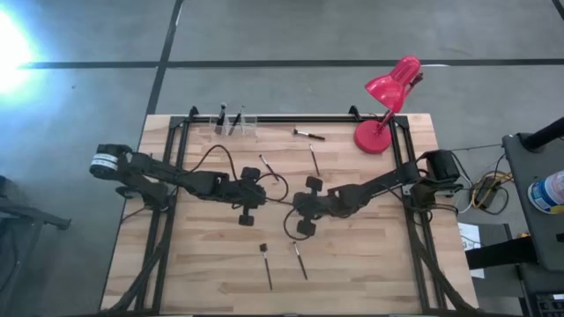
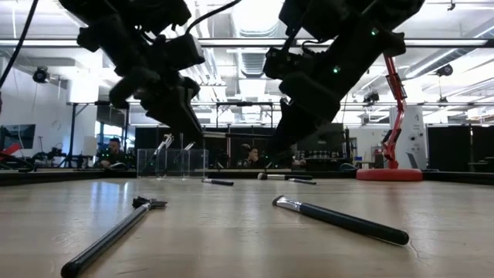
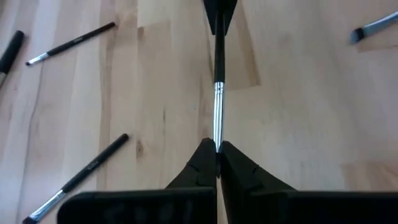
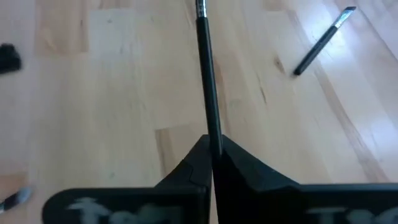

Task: Put items in baskets/containers
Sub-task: Put the black eyeshadow brush into the transparent organizer

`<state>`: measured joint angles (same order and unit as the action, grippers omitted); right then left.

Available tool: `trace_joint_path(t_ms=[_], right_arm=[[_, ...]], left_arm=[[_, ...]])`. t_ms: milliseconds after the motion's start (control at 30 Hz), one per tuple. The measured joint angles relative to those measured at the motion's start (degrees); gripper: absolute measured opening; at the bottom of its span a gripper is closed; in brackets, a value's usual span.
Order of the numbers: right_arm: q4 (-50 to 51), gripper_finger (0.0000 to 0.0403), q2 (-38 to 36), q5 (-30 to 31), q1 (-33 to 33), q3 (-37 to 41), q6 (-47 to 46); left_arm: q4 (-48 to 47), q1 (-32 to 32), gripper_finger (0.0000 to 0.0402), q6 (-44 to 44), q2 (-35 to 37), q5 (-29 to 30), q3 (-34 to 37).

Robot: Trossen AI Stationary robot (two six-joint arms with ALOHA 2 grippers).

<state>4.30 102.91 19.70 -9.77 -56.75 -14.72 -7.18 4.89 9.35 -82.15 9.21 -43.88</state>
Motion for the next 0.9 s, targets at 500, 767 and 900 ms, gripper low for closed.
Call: trace_joint_path(t_ms=[500, 767, 900], right_arm=[[-16.1, 0.0009, 0.0, 1.7, 0.0, 6.9, 1.3], [-47.4, 0.0008, 0.1, 1.5, 0.0, 17.0, 4.8], [-60.4, 0.0008, 0.2, 1.3, 0.0, 18.8, 7.4]], left_arm=[[5.3, 0.2, 0.0084, -5.9, 15.1, -2.7, 3.6], [43.2, 0.1, 0.0096, -11.0, 23.2, -6.3, 25.1], [67.0, 0.1, 0.0096, -16.5, 22.0, -7.9, 33.7]])
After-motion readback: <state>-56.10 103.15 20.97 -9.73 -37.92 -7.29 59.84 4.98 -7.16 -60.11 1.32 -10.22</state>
